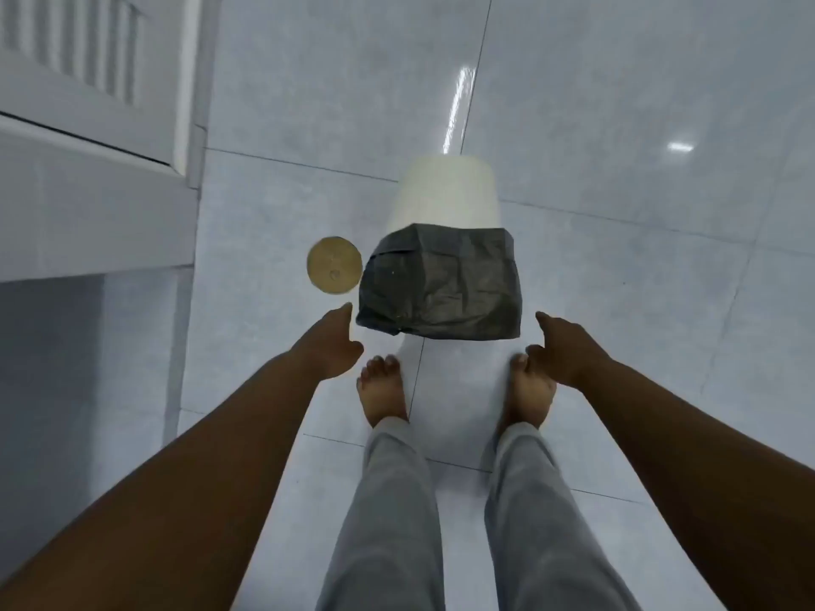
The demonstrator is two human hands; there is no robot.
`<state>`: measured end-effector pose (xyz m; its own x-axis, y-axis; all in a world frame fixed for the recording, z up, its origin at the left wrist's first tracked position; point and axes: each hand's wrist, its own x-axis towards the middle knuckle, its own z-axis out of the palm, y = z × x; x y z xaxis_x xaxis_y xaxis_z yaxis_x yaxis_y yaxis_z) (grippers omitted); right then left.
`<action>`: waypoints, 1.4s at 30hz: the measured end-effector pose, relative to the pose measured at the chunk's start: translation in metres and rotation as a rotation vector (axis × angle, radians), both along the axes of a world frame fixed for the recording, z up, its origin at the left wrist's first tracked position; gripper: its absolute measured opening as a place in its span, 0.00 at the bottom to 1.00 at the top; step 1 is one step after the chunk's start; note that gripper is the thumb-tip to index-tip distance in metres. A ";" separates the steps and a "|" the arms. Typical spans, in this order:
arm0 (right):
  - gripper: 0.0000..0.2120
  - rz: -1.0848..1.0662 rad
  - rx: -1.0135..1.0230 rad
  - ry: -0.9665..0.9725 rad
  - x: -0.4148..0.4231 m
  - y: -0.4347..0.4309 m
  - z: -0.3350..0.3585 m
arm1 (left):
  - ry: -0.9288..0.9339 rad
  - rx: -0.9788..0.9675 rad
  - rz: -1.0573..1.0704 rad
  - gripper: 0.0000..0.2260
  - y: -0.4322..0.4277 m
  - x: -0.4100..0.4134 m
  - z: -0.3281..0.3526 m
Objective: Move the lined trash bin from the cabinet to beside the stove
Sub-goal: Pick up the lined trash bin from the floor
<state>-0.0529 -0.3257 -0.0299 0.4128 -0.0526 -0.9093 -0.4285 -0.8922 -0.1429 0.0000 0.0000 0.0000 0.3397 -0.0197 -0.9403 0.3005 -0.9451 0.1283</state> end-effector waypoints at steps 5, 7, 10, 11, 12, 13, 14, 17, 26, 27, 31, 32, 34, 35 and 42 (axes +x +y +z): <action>0.25 -0.074 0.071 0.002 -0.005 0.012 -0.033 | -0.026 -0.040 0.109 0.26 -0.015 -0.006 -0.030; 0.21 -0.157 0.095 -0.069 -0.006 0.016 -0.035 | -0.069 -0.050 0.154 0.25 -0.021 -0.009 -0.029; 0.17 -0.196 0.072 -0.217 -0.005 0.019 -0.024 | -0.166 -0.050 0.244 0.21 -0.023 -0.008 -0.019; 0.15 -0.201 0.055 -0.274 -0.003 0.019 -0.018 | -0.213 -0.050 0.270 0.20 -0.025 -0.005 -0.013; 0.15 -0.212 0.032 -0.334 0.001 0.019 -0.010 | -0.257 -0.046 0.301 0.19 -0.026 -0.001 -0.007; 0.16 -0.228 0.009 -0.395 0.007 0.018 -0.001 | -0.303 -0.038 0.338 0.18 -0.028 0.004 0.000; 0.17 -0.240 -0.010 -0.458 0.014 0.017 0.009 | -0.347 -0.029 0.377 0.19 -0.030 0.011 0.007; 0.16 -0.229 -0.061 -0.612 0.042 0.010 0.033 | -0.449 -0.027 0.431 0.22 -0.037 0.033 0.027; 0.13 -0.147 -0.119 -0.749 0.126 -0.012 0.032 | -0.554 -0.083 0.562 0.27 -0.053 0.095 0.041; 0.13 -0.142 -0.122 -0.750 0.133 -0.014 0.030 | -0.555 -0.091 0.547 0.25 -0.054 0.100 0.041; 0.14 -0.119 -0.119 -0.739 0.154 -0.019 0.023 | -0.553 -0.160 0.470 0.20 -0.053 0.114 0.036; 0.14 -0.113 -0.118 -0.733 0.158 -0.021 0.020 | -0.537 -0.172 0.466 0.20 -0.052 0.117 0.032; 0.13 -0.093 -0.109 -0.730 0.165 -0.023 0.015 | -0.500 -0.194 0.475 0.20 -0.049 0.123 0.026; 0.13 -0.084 -0.105 -0.732 0.168 -0.024 0.012 | -0.488 -0.206 0.484 0.19 -0.048 0.125 0.024; 0.21 -0.276 -0.005 -0.668 0.146 -0.027 0.014 | -0.399 -0.250 0.587 0.22 -0.037 0.116 -0.002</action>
<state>0.0933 -0.3530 -0.0155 0.8514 -0.2388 -0.4670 -0.4611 -0.7651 -0.4494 0.1158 -0.0368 -0.0022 0.6739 0.0729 -0.7352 0.6320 -0.5723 0.5225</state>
